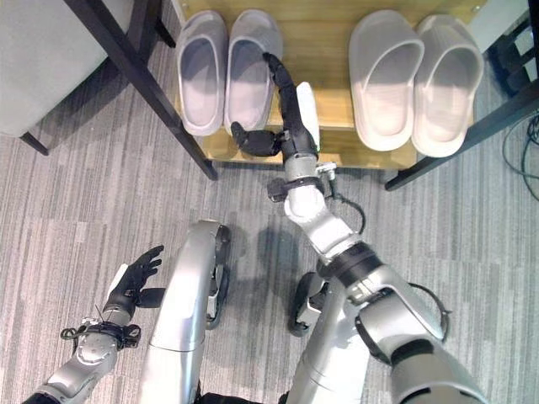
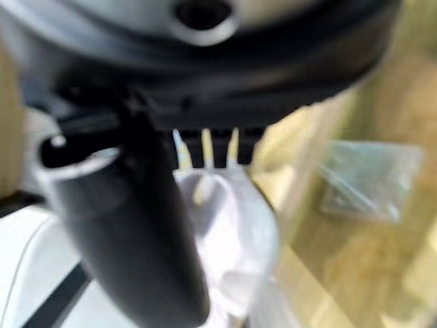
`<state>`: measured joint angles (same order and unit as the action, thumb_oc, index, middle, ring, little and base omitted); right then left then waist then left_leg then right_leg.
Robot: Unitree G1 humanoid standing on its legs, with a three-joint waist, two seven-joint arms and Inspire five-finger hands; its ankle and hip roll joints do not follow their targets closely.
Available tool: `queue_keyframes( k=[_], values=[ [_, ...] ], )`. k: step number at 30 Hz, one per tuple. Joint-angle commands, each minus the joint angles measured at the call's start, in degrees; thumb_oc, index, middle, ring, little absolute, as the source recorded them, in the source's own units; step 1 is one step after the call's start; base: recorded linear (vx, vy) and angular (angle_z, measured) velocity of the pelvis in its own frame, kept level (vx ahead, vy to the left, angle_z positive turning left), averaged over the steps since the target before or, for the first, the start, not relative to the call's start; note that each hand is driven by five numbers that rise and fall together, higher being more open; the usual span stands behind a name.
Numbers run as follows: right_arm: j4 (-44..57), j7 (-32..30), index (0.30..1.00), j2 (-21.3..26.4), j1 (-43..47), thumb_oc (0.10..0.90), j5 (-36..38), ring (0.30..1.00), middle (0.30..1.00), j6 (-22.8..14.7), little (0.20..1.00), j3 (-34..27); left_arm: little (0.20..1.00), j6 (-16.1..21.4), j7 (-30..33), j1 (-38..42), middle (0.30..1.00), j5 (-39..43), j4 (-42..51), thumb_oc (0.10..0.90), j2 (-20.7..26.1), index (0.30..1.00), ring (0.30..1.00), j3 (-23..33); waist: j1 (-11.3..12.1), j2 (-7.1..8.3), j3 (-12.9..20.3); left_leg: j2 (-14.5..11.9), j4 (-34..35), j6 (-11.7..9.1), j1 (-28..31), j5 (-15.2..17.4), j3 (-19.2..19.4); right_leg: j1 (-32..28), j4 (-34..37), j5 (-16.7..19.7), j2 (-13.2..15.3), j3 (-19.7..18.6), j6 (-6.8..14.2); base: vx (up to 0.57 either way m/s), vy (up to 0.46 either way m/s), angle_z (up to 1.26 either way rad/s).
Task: Arrange the slippers neatly on the shoe rack.
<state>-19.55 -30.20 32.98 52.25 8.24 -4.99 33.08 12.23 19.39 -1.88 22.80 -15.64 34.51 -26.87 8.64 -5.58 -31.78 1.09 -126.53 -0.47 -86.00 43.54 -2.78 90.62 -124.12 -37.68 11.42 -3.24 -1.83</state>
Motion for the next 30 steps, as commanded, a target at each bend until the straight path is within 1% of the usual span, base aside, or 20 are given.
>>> queue_keyframes(
  k=[1,2,5,8,9,11,14,16,17,18,19,20,21,23,24,25,27,29,30],
  values=[
    [14.4,-3.4,0.9,5.6,6.0,0.8,-10.7,0.9,0.9,-3.7,0.9,-4.5,0.9,3.3,1.3,-3.0,0.9,-2.7,6.1,0.8,0.1,0.9,0.9,0.3,0.7,-0.31,2.0,1.4,4.6,0.8,-4.0,1.4,1.5,-0.7,-1.7,-2.4,1.1,-0.9,-3.4,0.0,0.0,0.0],
    [14.9,-3.4,0.9,5.7,5.6,0.8,-10.9,0.9,0.9,-3.6,0.9,-4.7,0.9,3.2,1.2,-3.0,0.9,-2.8,6.2,0.8,0.1,0.9,0.9,0.3,0.8,-0.31,2.0,1.4,4.6,0.9,-4.0,1.4,1.6,-0.7,-1.7,-2.4,1.1,-0.9,-3.4,0.0,0.0,0.0],
    [20.2,-3.7,0.9,8.9,2.2,0.8,-13.0,0.9,0.9,-3.9,0.9,-7.6,0.9,3.2,1.3,-4.1,0.9,-3.2,7.0,0.8,-0.2,0.9,0.9,1.6,0.1,0.06,2.0,1.3,4.3,0.9,-4.0,1.5,1.6,-0.7,-1.7,-2.5,0.9,-1.0,-3.2,0.0,0.0,0.0],
    [24.6,-2.8,0.9,11.4,-0.7,0.8,-13.0,0.9,0.9,-4.7,0.9,-9.1,0.9,3.2,1.3,-4.9,0.9,-3.4,7.5,0.8,-0.3,0.9,0.9,3.0,-0.5,0.46,2.0,1.1,4.2,1.0,-4.0,1.3,1.4,-0.7,-1.6,-2.4,0.7,-0.9,-3.0,0.0,0.0,0.0],
    [24.6,-2.8,0.9,11.4,-0.7,0.8,-13.0,0.9,0.9,-4.7,0.9,-9.1,0.9,3.2,1.3,-4.9,0.9,-3.4,7.5,0.8,-0.3,0.9,0.9,3.0,-0.5,0.46,2.0,1.1,4.2,1.0,-4.0,1.3,1.4,-0.7,-1.6,-2.4,0.7,-0.9,-3.0,0.0,0.0,0.0],
    [27.7,-1.6,0.9,13.8,-3.1,0.8,-12.5,0.9,0.9,-5.5,0.9,-9.8,0.9,3.3,1.3,-5.4,0.9,-3.4,8.1,0.8,-0.4,0.9,0.9,4.2,-1.0,0.9,2.0,1.1,4.2,0.9,-4.0,1.2,1.5,-0.7,-1.3,-2.2,0.5,-0.9,-3.0,0.0,0.009,-0.02],
    [31.5,0.0,0.9,18.1,-9.3,0.8,-12.1,0.9,0.9,-6.7,0.9,-13.5,0.9,3.5,1.4,-6.4,0.9,-3.8,9.1,0.8,-1.1,0.9,0.9,7.3,-2.2,2.34,2.0,1.3,5.3,0.7,-4.0,0.5,1.9,-0.7,-0.6,-1.7,0.1,-1.6,-3.1,0.01,-0.013,0.0],
    [33.5,0.2,0.9,20.1,-13.4,0.8,-12.3,0.9,0.9,-8.0,0.9,-16.6,0.9,4.0,1.6,-6.5,0.9,-3.6,9.7,0.8,-1.9,0.9,0.9,9.6,-2.7,3.64,2.0,1.4,7.9,0.5,-4.0,0.0,2.6,-0.7,1.5,-0.9,-0.4,-2.0,-3.1,0.04,-0.071,0.01],
    [34.8,0.5,0.9,21.2,-15.2,0.8,-12.7,0.9,0.9,-8.5,0.9,-18.6,0.9,4.3,1.6,-6.4,0.9,-3.7,10.1,0.8,-2.2,0.9,0.9,11.0,-2.9,4.61,2.0,1.5,10.3,0.4,-4.0,-0.6,3.1,-0.7,3.6,-0.2,-0.5,-2.3,-3.1,0.0,-0.103,0.02],
    [35.5,0.7,0.9,22.0,-16.6,0.8,-13.2,0.9,0.9,-9.0,0.9,-20.2,0.9,4.6,1.6,-5.5,0.9,-4.0,10.3,0.8,-2.6,0.9,0.9,12.5,-3.0,5.89,2.0,1.4,13.9,0.1,-4.0,-1.6,3.9,-0.7,6.9,0.8,-0.7,-2.5,-3.2,-0.13,-0.112,0.0],
    [36.0,0.9,0.9,22.5,-18.3,0.8,-13.8,0.9,0.9,-9.7,0.9,-23.1,0.9,5.1,1.6,-3.3,0.9,-4.4,10.6,0.8,-3.5,0.9,0.9,14.9,-3.4,7.68,2.0,1.9,21.3,-0.4,-4.0,-4.2,4.1,-1.2,13.8,2.9,-1.2,-2.2,-3.1,-0.16,-0.075,-0.05],
    [36.2,1.1,0.9,22.4,-18.6,0.8,-13.8,0.9,0.9,-9.7,0.9,-23.7,0.9,5.1,1.6,-3.0,0.9,-4.5,10.5,0.8,-3.4,0.9,0.9,14.8,-3.4,7.69,2.0,2.1,22.3,-0.4,-4.0,-5.1,4.0,-1.3,14.8,3.5,-1.0,-2.1,-3.1,-0.2,-0.035,-0.11],
    [36.0,1.1,0.9,22.5,-18.9,0.8,-14.6,0.9,0.9,-9.7,0.9,-24.8,0.9,5.4,1.8,-1.4,0.9,-4.6,10.6,0.8,-3.8,0.9,0.9,16.0,-3.5,7.95,2.0,2.4,24.9,-0.6,-4.0,-6.5,3.9,-1.9,18.0,4.3,-1.2,-1.1,-2.8,-0.18,0.011,-0.14],
    [35.9,1.6,0.9,22.1,-20.8,0.8,-16.4,0.9,0.9,-9.6,0.9,-27.7,0.9,5.9,1.8,2.4,0.9,-4.5,10.0,0.8,-4.7,0.9,0.9,17.4,-3.8,7.47,2.0,3.2,31.2,-0.6,-4.0,-10.5,1.9,-3.2,25.0,7.0,-1.1,1.3,-2.4,-0.24,0.025,-0.1],
    [35.1,1.8,0.9,20.9,-21.9,0.8,-17.6,0.9,0.9,-9.4,0.9,-29.3,0.9,6.1,1.9,5.1,0.9,-4.5,9.3,0.8,-5.5,0.9,0.9,18.0,-4.4,7.56,2.0,3.1,35.3,-0.4,-4.0,-13.3,1.1,-4.1,29.7,8.4,-0.6,3.2,-2.1,-0.2,0.024,0.0],
    [35.2,1.9,0.9,20.9,-22.1,0.8,-17.6,0.9,0.9,-9.4,0.9,-29.5,0.9,6.1,1.9,5.3,0.9,-4.5,9.2,0.8,-5.4,0.9,0.9,17.9,-4.4,7.41,2.0,3.2,35.7,-0.4,-4.0,-13.7,0.9,-4.2,30.1,8.7,-0.5,3.4,-2.1,-0.19,0.016,0.04],
    [33.8,2.8,0.9,19.3,-24.2,0.8,-17.8,0.9,0.9,-9.2,0.9,-30.8,0.9,6.2,1.2,8.0,0.9,-4.5,9.0,0.8,-5.8,0.9,0.9,18.1,-5.1,6.8,2.0,2.9,40.0,-0.5,-4.0,-17.0,-0.4,-5.6,35.7,10.8,0.1,5.9,-1.5,-0.19,-0.008,0.08],
    [30.8,5.0,0.9,17.0,-28.5,0.8,-18.8,0.9,0.9,-9.0,0.9,-29.6,0.9,6.1,-0.5,8.5,0.9,-4.9,8.2,0.8,-6.3,0.9,0.9,17.6,-5.9,6.65,5.9,2.6,46.6,-0.8,-3.9,-20.4,-1.8,-7.1,43.5,13.0,0.0,8.6,-0.7,-0.19,-0.05,0.15],
    [29.7,5.6,0.9,16.5,-30.3,0.8,-19.4,0.9,0.9,-8.7,0.9,-29.2,0.9,6.2,-1.1,8.0,0.9,-4.7,8.0,0.8,-6.4,0.9,0.9,17.1,-6.1,6.72,6.9,2.4,49.7,-1.0,-2.1,-21.5,-2.2,-9.0,47.0,13.8,0.0,9.7,-0.6,-0.12,-0.039,0.17]
  ],
)
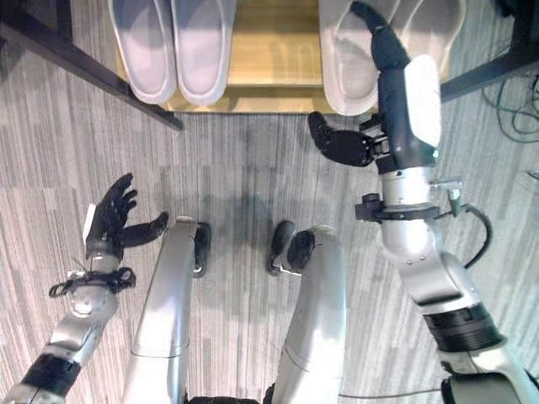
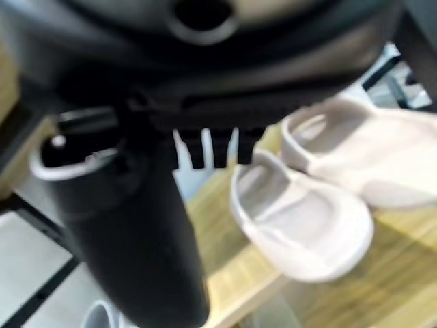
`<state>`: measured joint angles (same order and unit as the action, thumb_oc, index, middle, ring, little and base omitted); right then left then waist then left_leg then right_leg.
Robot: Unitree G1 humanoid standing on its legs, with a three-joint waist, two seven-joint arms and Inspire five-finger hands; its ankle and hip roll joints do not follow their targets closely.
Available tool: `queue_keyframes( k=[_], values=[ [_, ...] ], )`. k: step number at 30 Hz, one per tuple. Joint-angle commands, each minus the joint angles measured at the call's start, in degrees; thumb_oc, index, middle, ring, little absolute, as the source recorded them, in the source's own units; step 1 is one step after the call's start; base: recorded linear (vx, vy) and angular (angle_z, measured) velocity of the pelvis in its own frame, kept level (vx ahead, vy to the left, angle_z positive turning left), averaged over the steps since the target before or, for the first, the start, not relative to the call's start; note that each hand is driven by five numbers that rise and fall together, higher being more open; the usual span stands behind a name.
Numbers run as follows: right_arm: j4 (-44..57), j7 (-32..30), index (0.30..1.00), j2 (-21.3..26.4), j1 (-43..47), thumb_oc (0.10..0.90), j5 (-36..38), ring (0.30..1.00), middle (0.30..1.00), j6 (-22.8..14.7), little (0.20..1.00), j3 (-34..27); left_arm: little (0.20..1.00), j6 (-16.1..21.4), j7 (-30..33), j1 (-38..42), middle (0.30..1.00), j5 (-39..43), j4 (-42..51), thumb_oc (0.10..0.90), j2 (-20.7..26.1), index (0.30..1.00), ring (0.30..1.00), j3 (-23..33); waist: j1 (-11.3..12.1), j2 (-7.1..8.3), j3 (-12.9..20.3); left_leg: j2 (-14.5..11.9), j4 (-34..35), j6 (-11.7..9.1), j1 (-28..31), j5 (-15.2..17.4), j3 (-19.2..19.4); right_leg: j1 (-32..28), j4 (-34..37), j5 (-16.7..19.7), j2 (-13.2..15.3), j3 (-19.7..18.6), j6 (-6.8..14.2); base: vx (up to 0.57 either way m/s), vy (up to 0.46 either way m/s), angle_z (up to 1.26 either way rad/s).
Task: Arrange the slippers neatly on the shoe rack.
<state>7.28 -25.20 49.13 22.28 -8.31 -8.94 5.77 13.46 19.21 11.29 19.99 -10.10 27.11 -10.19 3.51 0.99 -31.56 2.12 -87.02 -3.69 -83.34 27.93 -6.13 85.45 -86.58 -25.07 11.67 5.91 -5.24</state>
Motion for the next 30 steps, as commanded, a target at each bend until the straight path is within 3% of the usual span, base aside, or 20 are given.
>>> queue_keyframes(
  k=[1,5,6,8,9,11,12,13,14,15,16,18,19,25,30],
  values=[
    [2.9,0.6,0.9,0.3,-0.6,0.8,-2.9,0.9,0.9,-4.8,0.9,-1.9,0.9,5.0,-1.0,-5.3,0.9,-1.9,2.5,0.8,1.0,0.9,0.9,0.4,-0.9,0.06,6.7,1.4,10.8,2.2,-4.2,-6.2,1.0,-4.4,10.0,1.5,-0.3,0.8,2.7,-0.13,-0.042,0.19],
    [-5.9,3.4,0.9,-2.0,-6.6,0.8,-8.9,0.9,0.9,-2.8,0.9,2.9,0.9,4.5,-4.5,-6.7,0.9,-2.5,0.0,0.8,0.9,0.9,0.9,-2.6,-1.2,0.99,9.1,0.5,26.3,1.2,8.3,-11.7,-0.3,-16.4,26.0,5.7,-1.1,3.8,3.5,-0.13,-0.091,0.13],
    [-6.1,3.3,0.9,-2.0,-6.6,0.8,-9.0,0.9,0.9,-2.9,0.9,3.0,0.9,4.5,-4.5,-6.7,0.9,-2.5,0.0,0.8,0.9,0.9,0.9,-2.6,-1.2,0.89,8.8,0.5,26.8,1.2,8.9,-12.0,-0.4,-17.1,26.6,6.0,-1.2,4.0,3.5,-0.08,-0.112,0.16],
    [-17.2,3.3,0.9,-3.9,-9.3,0.8,-15.3,0.9,0.9,-1.1,0.9,7.5,0.9,4.0,-7.2,-8.3,0.9,-3.1,-1.2,0.8,0.9,0.9,0.9,-4.5,-0.6,1.16,10.7,-1.3,37.7,1.0,18.7,-15.7,-1.9,-25.9,36.3,8.3,-1.3,5.7,4.8,-0.03,-0.128,0.16],
    [-17.5,3.1,0.9,-4.0,-9.1,0.8,-15.4,0.9,0.9,-1.3,0.9,7.8,0.9,4.1,-7.2,-8.4,0.9,-3.1,-1.2,0.8,1.0,0.9,0.9,-4.4,-0.6,1.16,10.3,-1.4,38.5,1.0,19.7,-16.1,-2.0,-26.8,37.1,8.6,-1.5,5.8,4.7,0.03,-0.163,0.16],
    [-27.2,4.1,0.9,-6.9,-10.4,0.8,-16.8,0.9,0.9,-0.3,0.9,11.5,0.9,3.3,-9.5,-9.2,0.9,-4.3,-2.5,0.8,2.1,0.9,0.9,-6.4,0.0,1.63,12.3,-2.5,51.3,0.5,31.5,-19.5,-2.3,-37.3,47.5,11.2,-2.7,8.3,6.0,0.07,-0.144,0.12],
    [-27.5,4.0,0.9,-7.1,-10.3,0.8,-16.8,0.9,0.9,-0.4,0.9,11.7,0.9,3.3,-9.5,-9.3,0.9,-4.3,-2.5,0.8,2.2,0.9,0.9,-6.4,0.0,1.64,11.9,-2.6,52.1,0.4,32.4,-19.9,-2.4,-38.2,48.2,11.6,-2.8,8.4,6.0,0.16,-0.156,0.11],
    [-33.6,4.7,0.9,-8.9,-11.4,0.8,-18.3,0.9,0.9,0.4,0.9,13.9,0.9,2.8,-11.2,-9.9,0.9,-5.4,-2.9,0.8,2.6,0.9,0.9,-7.6,0.5,1.71,13.9,-2.8,59.1,0.2,39.9,-21.9,-2.0,-45.4,55.1,12.5,-3.8,9.4,6.4,0.1,-0.12,0.13],
    [-36.9,5.2,0.9,-10.4,-11.8,0.8,-17.8,0.9,0.9,0.5,0.9,14.5,0.9,2.6,-11.9,-10.5,0.9,-6.1,-3.2,0.8,2.9,0.9,0.9,-7.9,0.5,1.97,14.1,-3.0,64.1,-0.2,43.8,-25.4,-1.7,-49.2,59.6,16.0,-4.0,10.4,6.5,0.19,-0.145,0.12],
    [-37.0,5.1,0.9,-10.5,-11.8,0.8,-17.9,0.9,0.9,0.4,0.9,14.7,0.9,2.6,-11.9,-10.6,0.9,-6.1,-3.2,0.8,2.8,0.9,0.9,-7.9,0.4,2.03,14.0,-3.2,64.4,-0.4,45.2,-23.9,-1.8,-50.4,59.6,14.6,-4.4,9.9,6.9,0.11,-0.088,0.07],
    [-41.6,5.7,0.9,-12.2,-12.8,0.8,-18.0,0.9,0.9,0.8,0.9,15.8,0.9,2.3,-12.9,-11.2,0.9,-6.7,-3.7,0.8,2.9,0.9,0.9,-8.7,0.7,1.87,15.7,-3.3,71.3,-0.6,51.7,-27.4,-1.2,-56.7,67.1,17.2,-5.3,10.9,7.0,0.2,-0.087,0.04],
    [-44.7,5.6,0.9,-13.3,-13.1,0.8,-17.8,0.9,0.9,1.1,0.9,16.3,0.9,2.1,-13.2,-11.6,0.9,-7.1,-4.2,0.8,2.6,0.9,0.9,-9.0,0.9,1.92,15.7,-3.5,74.3,-1.2,55.6,-28.7,-0.9,-60.6,70.1,18.3,-5.7,11.0,7.4,0.14,-0.077,-0.02],
    [-48.2,6.4,0.9,-14.7,-13.9,0.8,-17.9,0.9,0.9,1.5,0.9,17.3,0.9,1.8,-13.7,-12.1,0.9,-7.6,-4.5,0.8,2.2,0.9,0.9,-9.5,1.0,1.81,17.3,-3.8,79.7,-1.5,61.1,-29.8,-1.1,-65.2,74.5,19.7,-6.9,10.9,8.0,0.16,-0.075,-0.06],
    [-58.4,8.9,0.9,-19.3,-15.7,0.8,-19.2,0.9,0.9,2.4,0.9,19.3,0.9,1.1,-14.5,-13.4,0.9,-10.6,-5.5,0.8,0.7,0.9,0.9,-9.9,0.6,0.85,22.9,-4.8,90.0,-1.9,73.7,-32.2,0.8,-77.6,85.8,22.5,-8.4,9.5,9.4,0.18,-0.041,-0.11],
    [-62.2,9.3,0.9,-21.9,-17.5,0.8,-18.5,0.9,0.9,2.7,0.9,18.3,0.9,0.7,-15.0,-15.1,0.9,-11.1,-3.6,0.8,0.7,0.9,0.9,-9.1,0.4,0.28,25.6,-4.7,92.0,-2.0,78.1,-31.6,1.8,-83.1,90.8,23.7,-9.0,8.6,9.7,0.14,-0.006,-0.06]
  ],
)
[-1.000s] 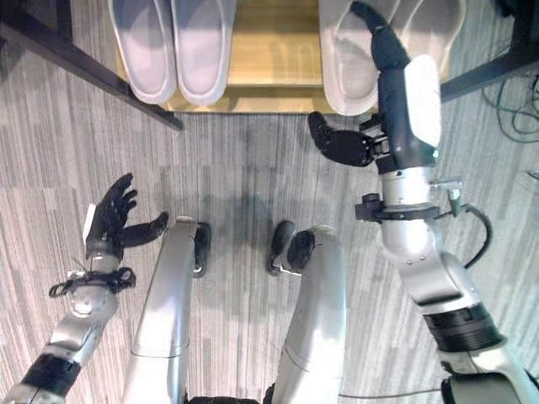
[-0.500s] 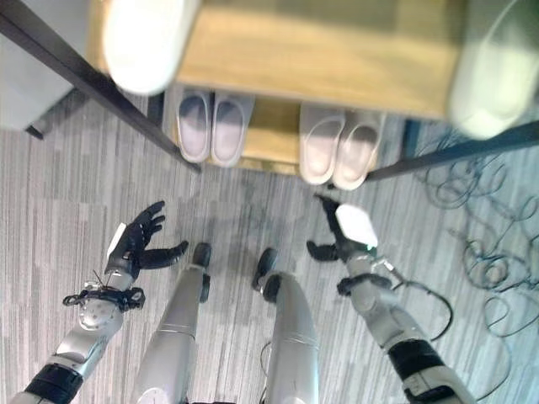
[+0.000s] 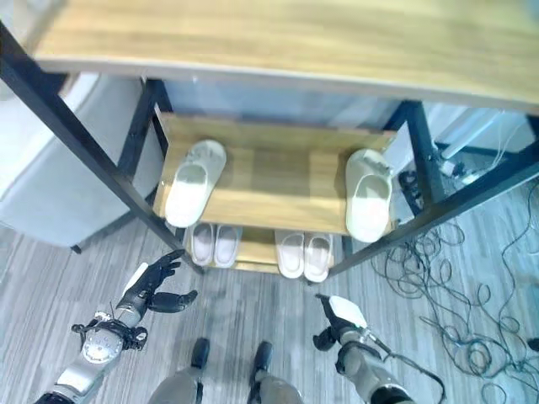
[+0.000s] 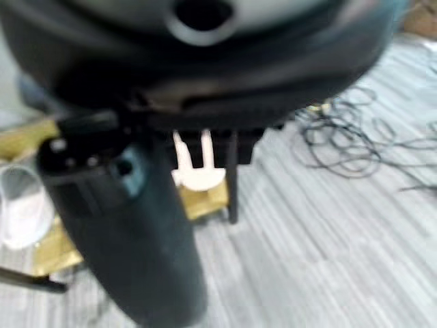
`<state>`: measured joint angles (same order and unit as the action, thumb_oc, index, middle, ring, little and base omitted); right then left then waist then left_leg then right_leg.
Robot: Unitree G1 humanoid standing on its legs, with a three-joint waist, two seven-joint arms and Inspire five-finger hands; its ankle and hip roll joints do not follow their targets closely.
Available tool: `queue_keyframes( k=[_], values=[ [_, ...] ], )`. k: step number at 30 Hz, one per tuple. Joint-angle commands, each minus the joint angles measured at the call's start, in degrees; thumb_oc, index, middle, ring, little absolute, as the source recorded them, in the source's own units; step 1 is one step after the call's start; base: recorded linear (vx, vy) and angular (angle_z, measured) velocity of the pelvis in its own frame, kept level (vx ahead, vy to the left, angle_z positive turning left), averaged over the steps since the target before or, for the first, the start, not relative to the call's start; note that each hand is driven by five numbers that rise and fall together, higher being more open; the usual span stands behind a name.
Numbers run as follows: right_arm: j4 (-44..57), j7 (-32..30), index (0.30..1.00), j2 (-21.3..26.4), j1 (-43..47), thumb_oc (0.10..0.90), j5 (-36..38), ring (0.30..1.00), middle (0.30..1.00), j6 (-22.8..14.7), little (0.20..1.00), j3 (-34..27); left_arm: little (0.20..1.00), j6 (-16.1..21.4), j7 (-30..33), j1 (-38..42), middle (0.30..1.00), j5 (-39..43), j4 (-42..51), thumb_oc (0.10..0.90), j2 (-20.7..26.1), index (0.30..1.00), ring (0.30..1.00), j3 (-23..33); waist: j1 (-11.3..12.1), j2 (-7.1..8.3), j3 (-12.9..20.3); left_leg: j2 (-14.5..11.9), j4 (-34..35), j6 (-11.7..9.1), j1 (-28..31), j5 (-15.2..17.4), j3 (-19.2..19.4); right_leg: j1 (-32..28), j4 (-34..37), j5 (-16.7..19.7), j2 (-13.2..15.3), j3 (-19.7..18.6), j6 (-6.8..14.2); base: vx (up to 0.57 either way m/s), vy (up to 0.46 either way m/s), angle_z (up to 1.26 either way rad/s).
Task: Arrange the slippers neatly on the shoe rack.
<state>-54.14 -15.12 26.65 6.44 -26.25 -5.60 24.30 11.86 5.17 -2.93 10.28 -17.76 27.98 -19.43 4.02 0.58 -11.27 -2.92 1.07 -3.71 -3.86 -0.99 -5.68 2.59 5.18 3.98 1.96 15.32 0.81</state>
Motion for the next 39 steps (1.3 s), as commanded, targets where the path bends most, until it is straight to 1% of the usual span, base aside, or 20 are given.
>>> queue_keyframes(
  k=[1,4,5,9,13,17,18,20,21,23,24,25,34,39],
  values=[
    [-1.5,-0.7,0.9,0.0,-1.9,0.8,-0.2,0.9,0.9,-0.5,0.9,-0.5,0.9,2.4,-1.1,-1.0,0.9,-1.2,4.5,0.8,-0.4,0.9,0.9,0.2,-0.3,0.5,5.9,0.5,3.9,-1.9,-1.0,-2.5,1.6,-0.8,-0.4,-5.3,0.7,-1.2,3.8,0.1,0.009,-0.12],
    [-3.7,-0.5,0.9,-1.8,-2.6,0.8,0.2,0.9,0.9,0.1,0.9,-0.8,0.9,2.2,-1.9,-1.5,0.9,-0.2,6.7,0.8,-0.4,0.9,0.9,0.9,-0.4,-0.09,6.8,0.8,3.9,-1.9,0.2,-2.0,2.0,-2.0,-0.2,-5.7,0.8,-1.5,4.0,0.06,0.007,-0.12],
    [-3.8,-0.5,0.9,-1.8,-2.6,0.8,0.2,0.9,0.9,0.1,0.9,-0.7,0.9,2.1,-2.0,-1.6,0.9,-0.2,6.8,0.8,-0.3,0.9,0.9,0.9,-0.4,-0.07,6.8,0.8,3.9,-1.9,0.3,-2.0,2.0,-2.0,-0.2,-5.7,0.8,-1.5,4.0,0.03,-0.001,-0.07],
    [-4.1,-0.1,0.9,-3.2,-3.9,0.8,0.9,0.9,0.9,0.4,0.9,-1.3,0.9,2.4,-2.5,-2.1,0.9,1.5,12.1,0.8,-0.3,0.9,0.9,2.1,-0.9,-0.92,7.6,1.1,3.9,-1.6,1.8,-1.3,2.5,-3.5,-0.2,-6.2,1.0,-2.4,4.2,0.05,0.0,-0.02],
    [-5.2,0.0,0.9,-4.2,-4.4,0.8,1.4,0.9,0.9,0.8,0.9,-1.6,0.9,2.5,-2.1,-2.0,0.9,1.9,15.4,0.8,-0.5,0.9,0.9,3.2,-1.4,-1.45,7.4,1.1,3.9,-1.4,2.6,-0.7,2.9,-3.9,-0.2,-6.3,1.1,-3.2,4.2,0.02,0.005,-0.02],
    [-5.9,-0.1,0.9,-4.8,-4.7,0.8,1.5,0.9,0.9,1.0,0.9,-1.4,0.9,2.8,-1.0,-1.4,0.9,1.4,17.5,0.8,-0.9,0.9,0.9,4.2,-1.6,-1.64,7.4,1.2,3.9,-1.2,3.1,-0.2,3.4,-4.1,-0.2,-6.3,1.2,-3.7,4.3,0.04,-0.001,-0.07],
    [-4.7,-0.7,0.9,-4.5,-4.5,0.8,1.6,0.9,0.9,0.5,0.9,-1.3,0.9,2.7,-0.7,-1.8,0.9,1.4,18.2,0.8,-0.8,0.9,0.9,4.3,-1.6,-1.71,7.4,1.2,3.9,-1.2,3.1,-0.2,3.3,-4.1,-0.2,-6.4,1.1,-3.8,4.3,0.02,-0.004,-0.09],
    [-4.3,-0.9,0.9,-5.2,-4.1,0.8,2.1,0.9,0.9,1.2,0.9,-0.6,0.9,3.0,-0.2,-1.9,0.9,1.2,18.2,0.8,-1.1,0.9,0.9,4.0,-1.5,-1.81,7.4,1.2,3.9,-1.1,3.0,-0.1,3.3,-4.1,-0.2,-6.4,1.2,-3.8,4.3,0.02,0.001,-0.07],
    [-4.0,-0.3,0.9,-5.8,-6.4,0.8,1.7,0.9,0.9,0.8,0.9,-0.9,0.9,3.2,1.4,-0.9,0.9,-0.3,17.9,0.8,-1.6,0.9,0.9,4.8,-2.0,-1.91,7.3,1.2,3.9,-1.1,3.0,0.0,3.6,-4.1,-0.2,-6.4,1.3,-3.9,4.4,0.0,0.0,0.0],
    [-3.8,-0.2,0.9,-5.1,-6.4,0.8,0.8,0.9,0.9,0.7,0.9,-1.2,0.9,3.1,2.9,1.9,0.9,-3.4,17.9,0.8,-1.4,0.9,0.9,5.1,-2.6,-1.82,7.2,1.2,3.9,-1.2,2.8,0.1,3.8,-4.0,-0.2,-6.3,1.3,-4.0,4.4,0.0,0.0,0.0],
    [-3.8,-0.2,0.9,-5.1,-6.3,0.8,0.8,0.9,0.9,0.7,0.9,-1.3,0.9,3.1,3.0,2.0,0.9,-3.4,17.9,0.8,-1.5,0.9,0.9,5.1,-2.6,-1.83,7.2,1.2,3.9,-1.2,2.8,0.1,3.8,-4.0,-0.2,-6.3,1.3,-4.0,4.4,0.0,0.0,0.0],
    [-3.3,-0.2,0.9,-4.4,-6.6,0.8,1.0,0.9,0.9,0.6,0.9,-1.2,0.9,3.2,4.2,3.9,0.9,-4.7,17.0,0.8,-1.3,0.9,0.9,5.2,-2.9,-1.68,7.0,1.3,3.9,-1.3,2.4,-0.1,3.7,-3.8,-0.2,-6.2,1.4,-3.9,4.4,0.0,-0.004,-0.06],
    [-6.0,0.3,0.9,-5.1,-6.0,0.8,2.1,0.9,0.9,0.8,0.9,-0.5,0.9,3.0,8.1,9.6,0.9,-6.6,13.2,0.8,-2.7,0.9,0.9,5.1,-4.0,-1.39,6.9,1.3,3.9,-1.4,1.4,0.0,4.0,-2.7,-0.2,-5.7,1.8,-4.1,4.4,0.0,0.0,0.0],
    [-6.8,0.2,0.9,-5.4,-5.9,0.8,2.0,0.9,0.9,0.9,0.9,0.0,0.9,2.5,10.3,11.9,0.9,-8.6,11.7,0.8,-2.5,0.9,0.9,5.9,-4.2,-1.15,7.3,1.2,3.9,-1.4,1.0,0.1,4.5,-2.0,-0.2,-5.5,1.8,-4.7,4.6,0.01,0.004,-0.04]
  ],
)
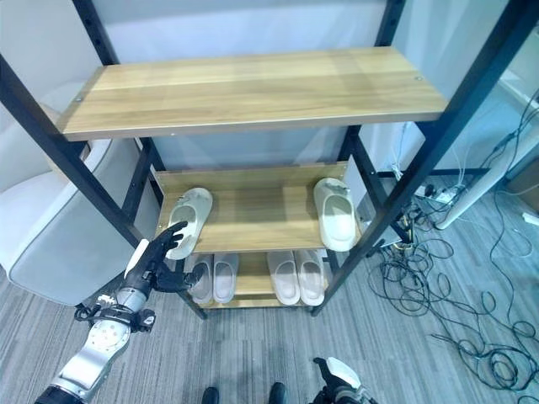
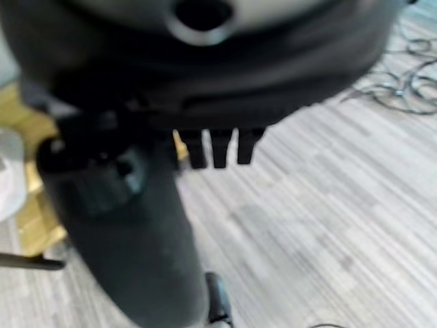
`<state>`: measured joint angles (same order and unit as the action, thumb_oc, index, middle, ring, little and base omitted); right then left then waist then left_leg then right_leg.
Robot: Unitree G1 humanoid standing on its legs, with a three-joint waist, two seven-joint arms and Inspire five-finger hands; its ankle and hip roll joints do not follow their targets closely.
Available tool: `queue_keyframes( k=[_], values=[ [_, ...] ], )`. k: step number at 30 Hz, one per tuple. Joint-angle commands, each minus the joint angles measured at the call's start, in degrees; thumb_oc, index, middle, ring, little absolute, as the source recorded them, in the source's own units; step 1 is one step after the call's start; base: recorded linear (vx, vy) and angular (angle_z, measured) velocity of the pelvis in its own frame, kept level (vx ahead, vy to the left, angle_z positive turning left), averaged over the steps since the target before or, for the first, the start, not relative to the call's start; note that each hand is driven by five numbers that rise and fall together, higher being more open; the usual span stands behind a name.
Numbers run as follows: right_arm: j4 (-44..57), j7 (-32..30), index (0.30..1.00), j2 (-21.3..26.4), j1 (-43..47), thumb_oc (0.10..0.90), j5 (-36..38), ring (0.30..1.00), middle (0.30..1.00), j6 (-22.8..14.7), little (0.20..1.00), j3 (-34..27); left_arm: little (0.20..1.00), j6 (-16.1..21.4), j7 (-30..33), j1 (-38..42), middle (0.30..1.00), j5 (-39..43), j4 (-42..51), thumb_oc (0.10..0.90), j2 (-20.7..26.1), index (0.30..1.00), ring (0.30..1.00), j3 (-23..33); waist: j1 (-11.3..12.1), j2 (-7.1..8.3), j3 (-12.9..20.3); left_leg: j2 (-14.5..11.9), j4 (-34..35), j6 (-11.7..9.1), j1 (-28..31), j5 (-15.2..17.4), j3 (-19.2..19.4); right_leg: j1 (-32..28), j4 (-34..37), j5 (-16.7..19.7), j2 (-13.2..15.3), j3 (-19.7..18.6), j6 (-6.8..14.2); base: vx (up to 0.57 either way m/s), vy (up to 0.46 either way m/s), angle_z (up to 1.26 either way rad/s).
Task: Arrange the slippers neatly on the shoe rack.
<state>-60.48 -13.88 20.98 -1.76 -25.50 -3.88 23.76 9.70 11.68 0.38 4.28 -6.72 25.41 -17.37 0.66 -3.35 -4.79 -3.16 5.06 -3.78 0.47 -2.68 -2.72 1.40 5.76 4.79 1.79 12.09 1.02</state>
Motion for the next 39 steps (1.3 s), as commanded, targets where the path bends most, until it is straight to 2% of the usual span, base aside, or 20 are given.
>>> queue_keyframes(
  k=[1,19,31,39],
  values=[
    [-0.6,-1.0,0.9,0.2,2.4,0.8,1.0,0.9,0.9,-0.9,0.9,0.9,0.9,4.3,4.9,9.7,0.9,-4.6,-0.2,0.8,0.5,0.9,0.9,4.2,-1.0,2.83,0.9,1.4,-0.1,-1.3,-3.5,1.9,1.7,-0.6,-0.8,-6.3,2.0,-1.6,4.5,0.01,0.005,-0.08],
    [0.1,-0.3,0.9,1.2,3.2,0.8,0.6,0.9,0.9,-1.4,0.9,2.6,0.9,2.1,9.6,20.3,0.9,-15.4,-9.2,0.8,7.1,0.9,0.9,4.4,-2.4,2.41,1.3,1.5,-0.1,-1.2,-4.8,2.1,2.7,1.6,-0.8,-5.6,2.3,-3.0,4.9,0.01,0.004,-0.04],
    [1.1,0.3,0.9,1.8,3.1,0.8,0.0,0.9,0.9,-1.9,0.9,2.9,0.9,-0.6,12.2,22.4,0.9,-24.8,-14.5,0.8,13.5,0.9,0.9,5.8,-2.9,1.91,1.2,1.4,-0.1,-1.1,-5.4,2.1,3.4,2.6,-0.8,-5.0,2.6,-3.5,5.0,0.0,0.003,-0.03],
    [1.8,0.4,0.9,2.0,3.4,0.8,0.0,0.9,0.9,-2.1,0.9,3.1,0.9,-2.0,13.3,23.9,0.9,-27.9,-17.1,0.8,15.7,0.9,0.9,5.7,-3.2,2.0,0.8,1.4,-0.1,-0.9,-6.4,1.9,3.6,4.0,-0.8,-4.5,2.7,-4.0,5.1,-0.01,0.004,-0.05]
  ],
)
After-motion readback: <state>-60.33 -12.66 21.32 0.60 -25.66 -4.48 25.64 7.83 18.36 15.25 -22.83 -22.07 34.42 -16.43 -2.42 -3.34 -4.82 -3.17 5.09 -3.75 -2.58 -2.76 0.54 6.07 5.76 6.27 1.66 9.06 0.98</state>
